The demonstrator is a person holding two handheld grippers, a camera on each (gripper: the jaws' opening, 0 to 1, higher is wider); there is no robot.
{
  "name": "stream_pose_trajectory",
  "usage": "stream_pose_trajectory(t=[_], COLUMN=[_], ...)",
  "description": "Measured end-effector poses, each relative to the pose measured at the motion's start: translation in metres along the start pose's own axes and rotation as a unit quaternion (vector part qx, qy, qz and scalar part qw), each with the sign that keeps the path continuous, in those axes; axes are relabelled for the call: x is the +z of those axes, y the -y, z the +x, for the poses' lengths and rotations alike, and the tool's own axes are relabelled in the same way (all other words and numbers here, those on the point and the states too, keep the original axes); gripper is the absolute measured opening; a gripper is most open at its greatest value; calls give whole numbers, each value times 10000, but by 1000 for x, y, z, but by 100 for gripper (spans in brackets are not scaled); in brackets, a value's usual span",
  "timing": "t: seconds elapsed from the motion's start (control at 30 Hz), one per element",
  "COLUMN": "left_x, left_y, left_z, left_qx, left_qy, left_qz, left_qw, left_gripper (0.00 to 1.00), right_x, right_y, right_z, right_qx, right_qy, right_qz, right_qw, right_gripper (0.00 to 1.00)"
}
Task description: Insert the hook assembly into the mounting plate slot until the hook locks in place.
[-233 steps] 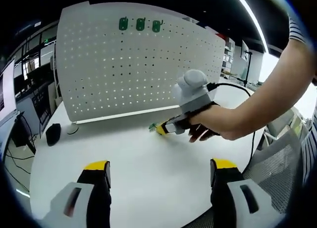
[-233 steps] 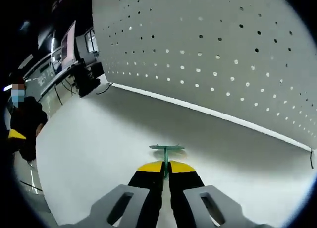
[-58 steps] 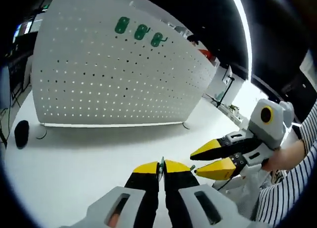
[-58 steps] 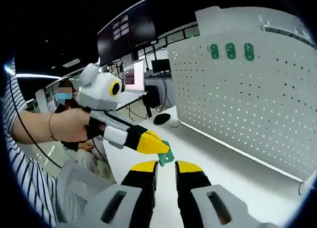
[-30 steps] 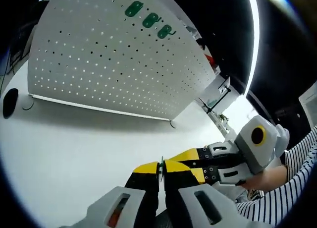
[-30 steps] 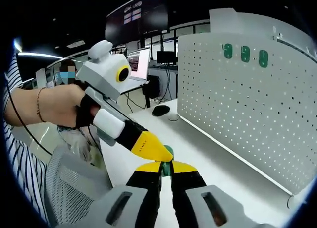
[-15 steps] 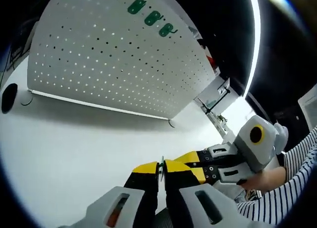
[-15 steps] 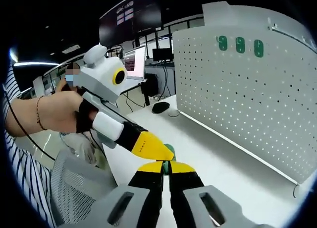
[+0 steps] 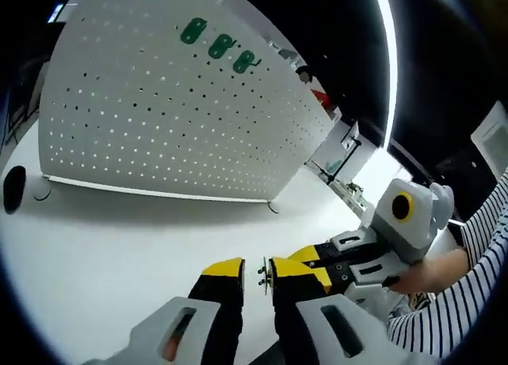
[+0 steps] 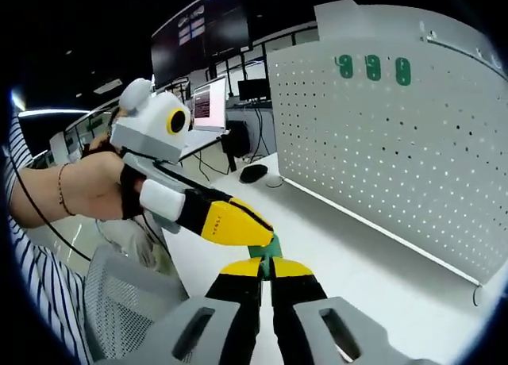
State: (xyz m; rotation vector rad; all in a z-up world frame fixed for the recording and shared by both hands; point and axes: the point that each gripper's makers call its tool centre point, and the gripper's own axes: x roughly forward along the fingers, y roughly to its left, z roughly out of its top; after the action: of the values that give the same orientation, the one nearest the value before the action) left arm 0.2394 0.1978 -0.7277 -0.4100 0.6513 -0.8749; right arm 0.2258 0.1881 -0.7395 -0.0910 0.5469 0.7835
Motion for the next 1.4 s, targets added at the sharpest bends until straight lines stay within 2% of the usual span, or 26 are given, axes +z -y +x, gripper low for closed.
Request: stream_pose_trajectory(t=[0.1, 0.17, 0.3, 0.4, 0.5, 0.63, 0.77, 0.93, 1.0, 1.13, 1.4], left_x=[1, 5, 9, 11, 26, 28, 24, 14, 10, 5, -8], left_y=[0, 2, 7, 10, 10, 12, 10, 14, 13, 13, 7], left_z=[0, -1, -4, -5, -12, -20, -24, -29, -32, -37, -42], left_qx=[-11, -30, -115, -166, -13, 43, 176, 288, 330, 289, 470], left_qy=[29, 156, 315, 390, 902, 1089, 1190, 1263, 1265, 1368, 1488], left_qz=[88, 283, 429, 501, 971, 1051, 1059, 1118, 1175, 1022, 894], left_qw=[10000, 9995, 9985, 9978, 9912, 9885, 9871, 9852, 9844, 9849, 9837], left_gripper=[29, 33, 38, 47, 60, 67, 83, 90, 89, 95, 99], right_x=[3, 5, 9, 10, 13, 17, 24, 31, 30, 32, 36], right_y=[1, 2, 2, 2, 2, 3, 2, -2, -3, -4, -4], right_z=[-2, -3, -4, -5, -6, -7, -8, -8, -7, -7, -8], right_qx=[-17, -32, -44, -53, -58, -84, -59, 19, 28, 73, 64], right_qy=[64, 113, 185, 227, 292, 400, 563, 739, 722, 769, 838], right_qz=[9, 1, 21, 58, 93, 160, 266, 378, 412, 497, 485], right_qw=[10000, 9999, 9998, 9997, 9995, 9990, 9980, 9965, 9965, 9958, 9953], right_gripper=[0, 0, 0, 0, 0, 0, 0, 0, 0, 0, 1])
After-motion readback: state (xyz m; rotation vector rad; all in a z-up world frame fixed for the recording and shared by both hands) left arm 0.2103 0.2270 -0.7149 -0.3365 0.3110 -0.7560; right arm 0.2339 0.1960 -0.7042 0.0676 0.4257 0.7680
